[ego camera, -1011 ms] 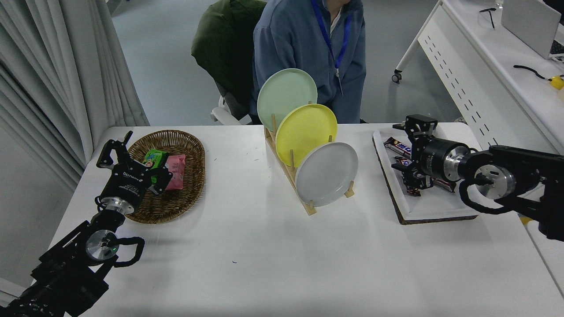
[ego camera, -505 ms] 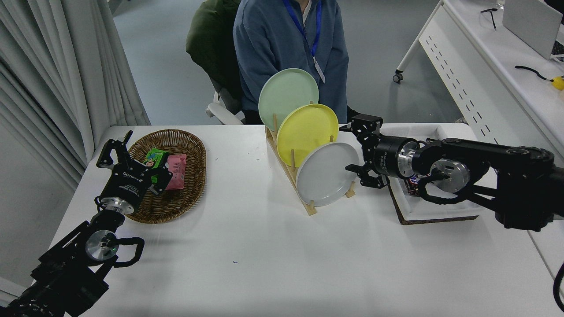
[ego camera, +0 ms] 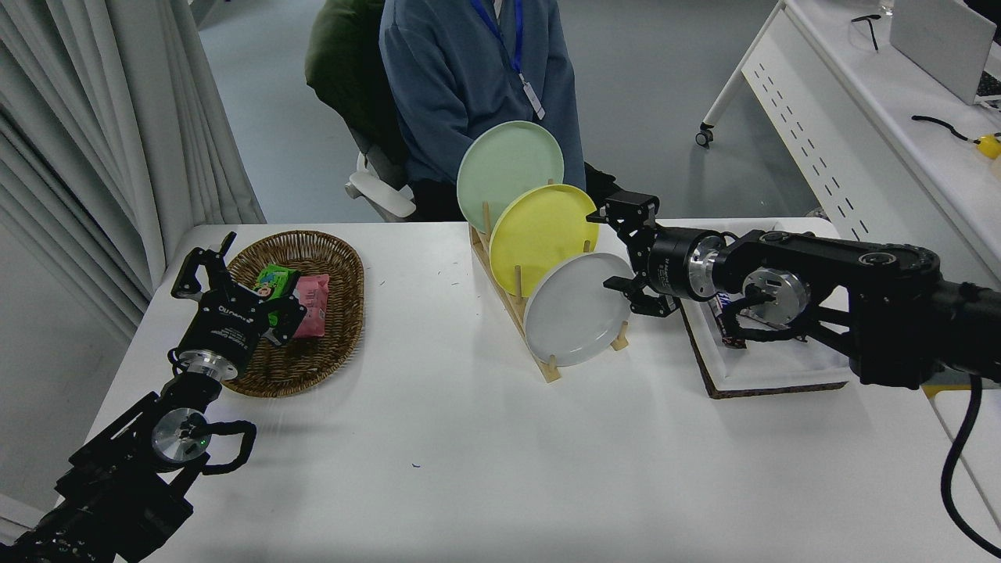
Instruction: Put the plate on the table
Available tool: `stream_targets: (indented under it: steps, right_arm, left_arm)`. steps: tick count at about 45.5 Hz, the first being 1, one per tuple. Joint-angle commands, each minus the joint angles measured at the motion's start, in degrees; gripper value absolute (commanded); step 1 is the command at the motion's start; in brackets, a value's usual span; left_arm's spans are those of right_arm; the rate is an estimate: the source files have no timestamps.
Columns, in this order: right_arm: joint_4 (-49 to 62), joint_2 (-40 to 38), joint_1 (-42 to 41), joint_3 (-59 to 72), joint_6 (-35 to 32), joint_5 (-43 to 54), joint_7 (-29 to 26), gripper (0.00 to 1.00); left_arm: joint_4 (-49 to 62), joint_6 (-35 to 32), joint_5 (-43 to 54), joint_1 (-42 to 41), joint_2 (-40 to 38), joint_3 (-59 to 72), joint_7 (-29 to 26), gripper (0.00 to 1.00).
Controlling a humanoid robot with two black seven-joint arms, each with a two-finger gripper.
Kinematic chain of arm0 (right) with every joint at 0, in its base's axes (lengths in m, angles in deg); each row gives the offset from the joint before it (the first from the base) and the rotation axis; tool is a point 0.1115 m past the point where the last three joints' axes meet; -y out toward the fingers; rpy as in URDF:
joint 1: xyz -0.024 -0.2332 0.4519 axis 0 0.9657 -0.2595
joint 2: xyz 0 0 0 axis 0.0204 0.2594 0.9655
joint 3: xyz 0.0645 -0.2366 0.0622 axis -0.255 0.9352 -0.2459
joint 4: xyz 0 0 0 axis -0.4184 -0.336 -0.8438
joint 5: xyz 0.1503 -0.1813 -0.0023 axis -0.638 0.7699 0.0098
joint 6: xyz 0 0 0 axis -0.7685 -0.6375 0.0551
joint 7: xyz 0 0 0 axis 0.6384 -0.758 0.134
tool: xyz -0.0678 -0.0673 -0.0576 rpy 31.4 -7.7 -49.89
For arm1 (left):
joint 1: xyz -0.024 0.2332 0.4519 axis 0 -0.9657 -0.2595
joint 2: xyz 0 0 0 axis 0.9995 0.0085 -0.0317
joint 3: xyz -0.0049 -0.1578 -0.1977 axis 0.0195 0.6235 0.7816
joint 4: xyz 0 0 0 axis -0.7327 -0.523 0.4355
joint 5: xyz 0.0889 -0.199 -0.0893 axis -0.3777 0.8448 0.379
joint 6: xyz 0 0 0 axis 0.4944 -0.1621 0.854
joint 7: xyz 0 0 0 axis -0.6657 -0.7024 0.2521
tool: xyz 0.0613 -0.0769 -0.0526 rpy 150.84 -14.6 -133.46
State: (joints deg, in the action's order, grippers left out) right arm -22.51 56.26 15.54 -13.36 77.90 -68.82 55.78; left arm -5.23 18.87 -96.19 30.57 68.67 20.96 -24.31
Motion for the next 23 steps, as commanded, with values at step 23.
stream_targets:
  steps: [23]
  right_arm:
    - [5.1, 4.4, 2.2, -0.6, -0.4, -6.3, -0.1, 0.90]
  left_arm:
    - [-0.1, 0.0, 0.0, 0.0, 0.0, 0.0, 0.0, 1.00]
